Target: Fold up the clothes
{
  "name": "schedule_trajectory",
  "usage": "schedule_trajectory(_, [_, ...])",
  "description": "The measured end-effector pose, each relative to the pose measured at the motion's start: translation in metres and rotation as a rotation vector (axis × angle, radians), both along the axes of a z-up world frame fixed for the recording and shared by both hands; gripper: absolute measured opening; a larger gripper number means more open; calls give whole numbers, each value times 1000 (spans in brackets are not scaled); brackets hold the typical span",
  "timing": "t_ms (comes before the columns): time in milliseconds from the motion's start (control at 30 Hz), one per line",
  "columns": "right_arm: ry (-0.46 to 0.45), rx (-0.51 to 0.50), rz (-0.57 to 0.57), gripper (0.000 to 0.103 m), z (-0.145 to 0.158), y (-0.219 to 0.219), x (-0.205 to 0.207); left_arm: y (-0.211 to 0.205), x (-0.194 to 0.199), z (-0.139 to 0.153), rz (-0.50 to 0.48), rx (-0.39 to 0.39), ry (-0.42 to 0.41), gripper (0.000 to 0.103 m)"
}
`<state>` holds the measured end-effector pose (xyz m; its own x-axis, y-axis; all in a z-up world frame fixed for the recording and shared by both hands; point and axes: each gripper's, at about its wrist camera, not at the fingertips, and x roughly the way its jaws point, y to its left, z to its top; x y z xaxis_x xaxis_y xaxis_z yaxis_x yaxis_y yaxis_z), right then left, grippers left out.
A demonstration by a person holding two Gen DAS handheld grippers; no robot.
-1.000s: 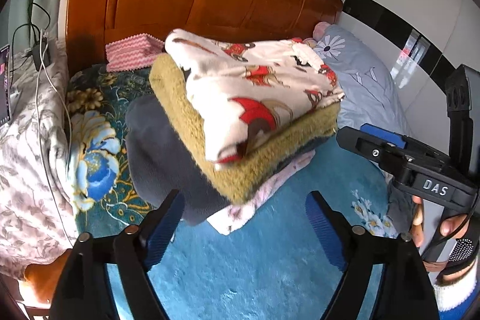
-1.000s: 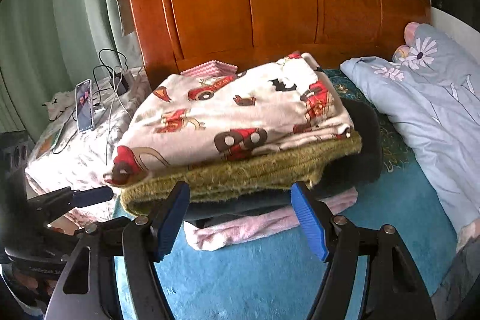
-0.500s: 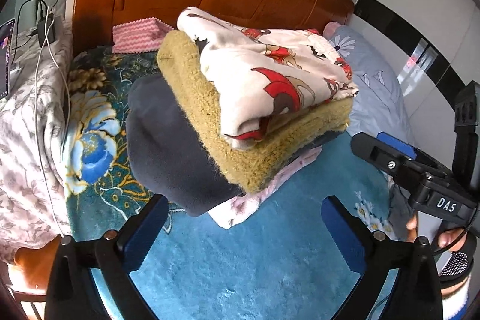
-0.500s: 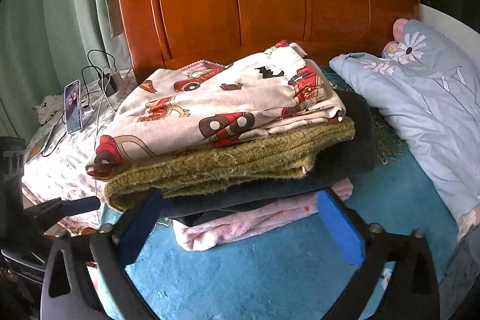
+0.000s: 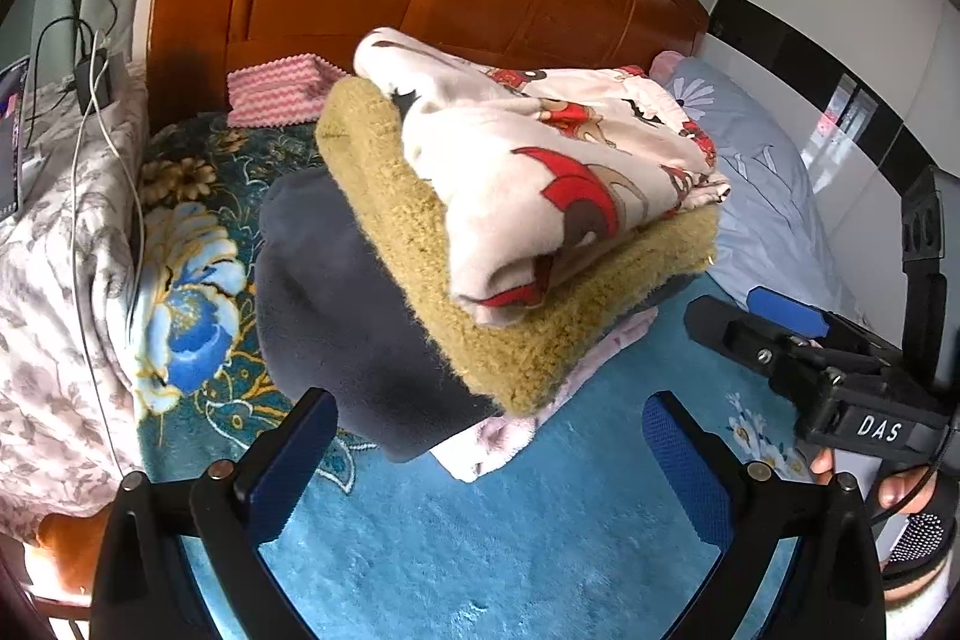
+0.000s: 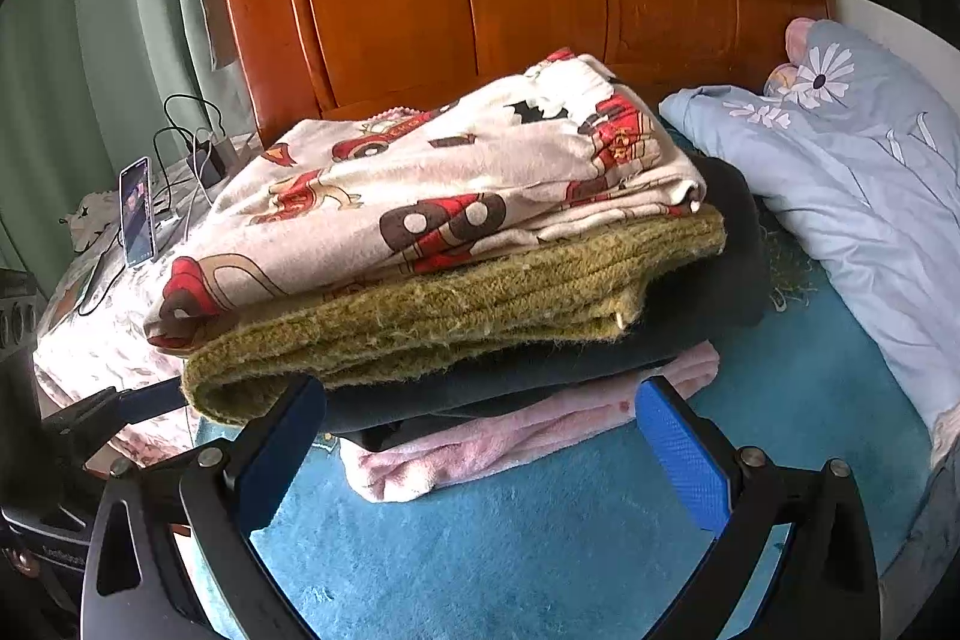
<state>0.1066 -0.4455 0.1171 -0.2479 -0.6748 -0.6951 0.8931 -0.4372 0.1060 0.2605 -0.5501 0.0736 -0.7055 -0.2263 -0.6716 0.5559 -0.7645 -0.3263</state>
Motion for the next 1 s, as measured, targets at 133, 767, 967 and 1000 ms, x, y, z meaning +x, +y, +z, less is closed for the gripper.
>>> schedule_trajectory(133, [4, 14, 7, 103, -2, -1, 2, 2, -3, 5, 13, -36, -2, 103])
schedule_trajectory(767, [-5, 53, -42, 103, -1, 0, 2, 9, -8, 13, 12, -108, -13, 103])
schedule_trajectory(967, [-10, 63, -54, 103, 1, 0, 3, 11, -10, 15, -1, -106, -24, 103])
schedule_trajectory(1000, [-9, 65, -55, 103, 1, 0, 3, 11, -10, 15, -3, -107, -25, 103])
